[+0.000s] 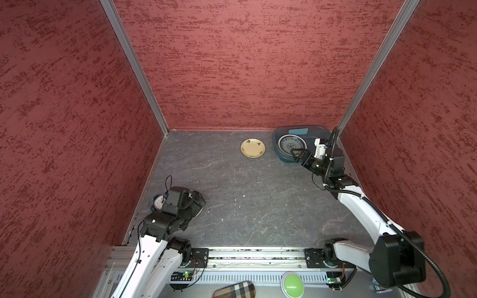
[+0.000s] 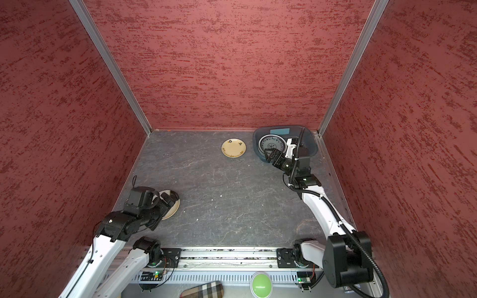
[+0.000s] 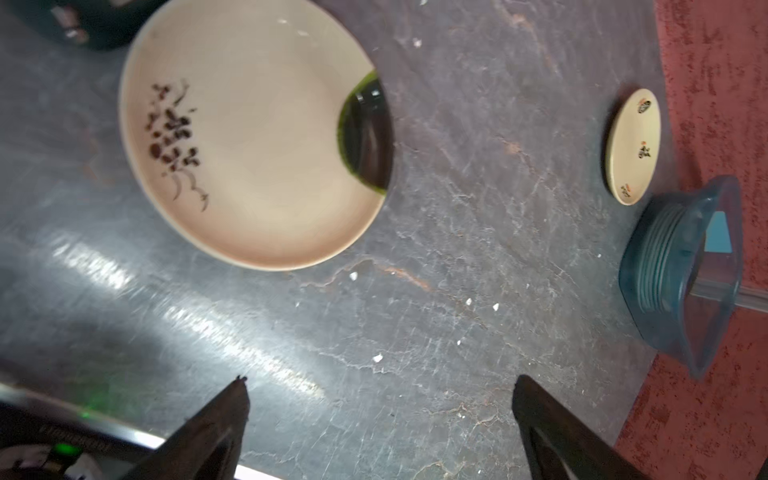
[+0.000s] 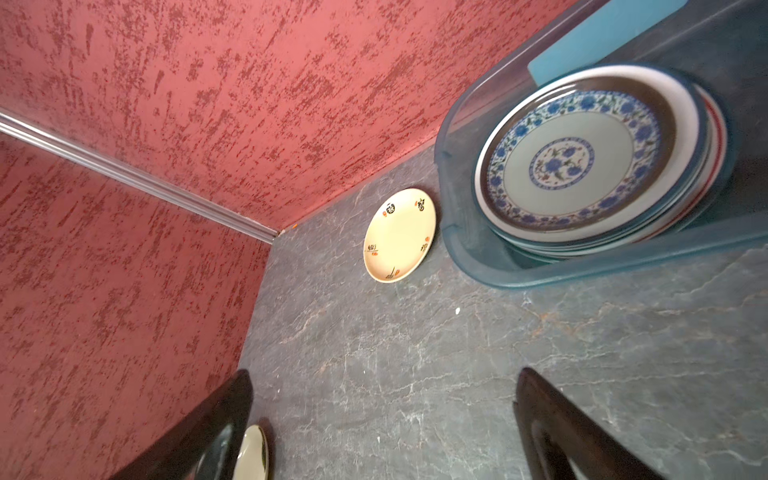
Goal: Place the plates into the plastic bin on the countertop
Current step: 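Open right gripper and withdraw it while left gripper moves to the flower-sprig plate, then grasp the cream flower-sprig plate rim with left gripper and tilt it up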
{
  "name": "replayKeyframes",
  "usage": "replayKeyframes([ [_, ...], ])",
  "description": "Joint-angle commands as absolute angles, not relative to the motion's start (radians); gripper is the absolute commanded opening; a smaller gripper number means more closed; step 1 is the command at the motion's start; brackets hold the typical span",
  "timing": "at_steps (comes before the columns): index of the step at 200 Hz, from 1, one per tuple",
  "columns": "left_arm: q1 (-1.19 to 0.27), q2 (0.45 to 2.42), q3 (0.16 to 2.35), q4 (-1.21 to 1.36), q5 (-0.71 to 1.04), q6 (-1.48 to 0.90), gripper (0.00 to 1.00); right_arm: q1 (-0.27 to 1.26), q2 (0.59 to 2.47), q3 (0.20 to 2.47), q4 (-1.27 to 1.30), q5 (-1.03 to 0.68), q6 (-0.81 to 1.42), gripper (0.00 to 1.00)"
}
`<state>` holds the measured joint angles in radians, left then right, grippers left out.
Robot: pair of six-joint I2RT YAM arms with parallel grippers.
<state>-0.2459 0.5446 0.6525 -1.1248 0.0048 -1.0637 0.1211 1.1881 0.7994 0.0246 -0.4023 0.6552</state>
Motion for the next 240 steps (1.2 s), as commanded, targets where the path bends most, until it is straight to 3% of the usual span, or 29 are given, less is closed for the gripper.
replayKeyframes([
  [1,-0.241,0.495,0.599,-1.236,-0.023,-1.188,0.99,0.132,1.171,0.794,0.094,-0.512,0.649,0.99],
  [102,-0.241,0.472,0.469,-1.168,-0.004,-1.294,1.00,0.134,1.213,0.807,0.084,-0.553,0.612,0.99],
  [134,-0.239,0.474,0.429,-1.099,0.003,-1.324,0.90,0.135,1.217,0.799,0.081,-0.552,0.613,0.99],
  [206,-0.221,0.529,0.393,-0.987,-0.064,-1.383,0.78,0.135,1.224,0.812,0.049,-0.528,0.605,0.99],
  [240,-0.201,0.616,0.352,-0.871,-0.046,-1.382,0.75,0.134,1.232,0.817,0.051,-0.627,0.612,0.99],
])
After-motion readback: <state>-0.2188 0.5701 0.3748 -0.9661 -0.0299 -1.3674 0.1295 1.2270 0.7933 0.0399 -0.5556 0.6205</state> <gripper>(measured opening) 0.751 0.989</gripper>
